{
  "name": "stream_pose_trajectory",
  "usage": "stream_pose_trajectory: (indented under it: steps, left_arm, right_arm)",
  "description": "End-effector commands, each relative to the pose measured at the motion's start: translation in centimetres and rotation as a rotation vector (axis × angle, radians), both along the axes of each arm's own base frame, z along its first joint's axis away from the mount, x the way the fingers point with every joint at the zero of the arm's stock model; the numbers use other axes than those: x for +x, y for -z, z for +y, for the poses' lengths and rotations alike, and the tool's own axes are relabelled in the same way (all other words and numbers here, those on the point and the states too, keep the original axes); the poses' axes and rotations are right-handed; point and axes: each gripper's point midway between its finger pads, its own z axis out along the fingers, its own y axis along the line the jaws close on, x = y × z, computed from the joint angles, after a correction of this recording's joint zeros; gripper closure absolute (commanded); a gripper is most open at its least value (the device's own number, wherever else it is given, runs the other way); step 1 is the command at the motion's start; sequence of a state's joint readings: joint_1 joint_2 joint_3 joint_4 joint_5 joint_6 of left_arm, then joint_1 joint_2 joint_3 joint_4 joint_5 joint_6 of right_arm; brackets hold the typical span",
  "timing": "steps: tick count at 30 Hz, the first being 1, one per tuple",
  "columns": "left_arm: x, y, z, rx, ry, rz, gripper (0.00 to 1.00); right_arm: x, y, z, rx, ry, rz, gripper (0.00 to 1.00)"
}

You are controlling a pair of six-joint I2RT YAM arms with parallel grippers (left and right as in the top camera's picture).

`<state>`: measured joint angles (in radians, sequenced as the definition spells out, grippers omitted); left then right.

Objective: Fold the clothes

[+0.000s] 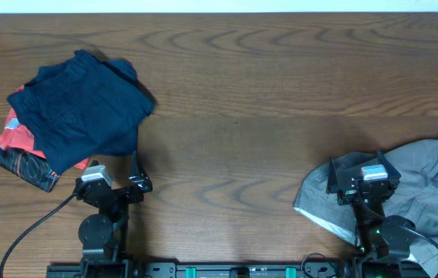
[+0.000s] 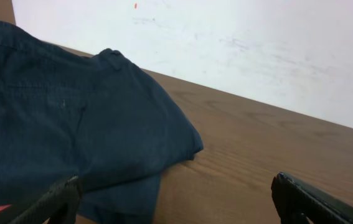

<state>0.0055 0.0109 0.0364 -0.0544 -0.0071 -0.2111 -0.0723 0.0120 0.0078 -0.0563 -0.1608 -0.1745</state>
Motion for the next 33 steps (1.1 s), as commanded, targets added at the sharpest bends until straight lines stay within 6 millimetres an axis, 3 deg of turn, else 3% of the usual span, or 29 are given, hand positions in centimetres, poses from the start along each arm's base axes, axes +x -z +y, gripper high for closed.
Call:
stream_pose_trajectory:
  steps: [1,31,33]
  left_arm:
    - [0.03,1.67,0.03,0.008,-0.002,0.036,0.02]
    - [0.05,1.63,0.02,0.008,-0.001,0.034,0.02]
    - [0.08,1.6,-0.67,0.002,0.039,0.033,0.02]
  right_arm:
    - [-0.03,0.07,0.25,-0.014,-0.012,-0.001,0.01]
    - [-0.04,-0.23,0.43,-0.01,-0.023,-0.013,0.01]
    - [-0.07,-0.74,0.82,0.083,-0.041,-0.024,0.01]
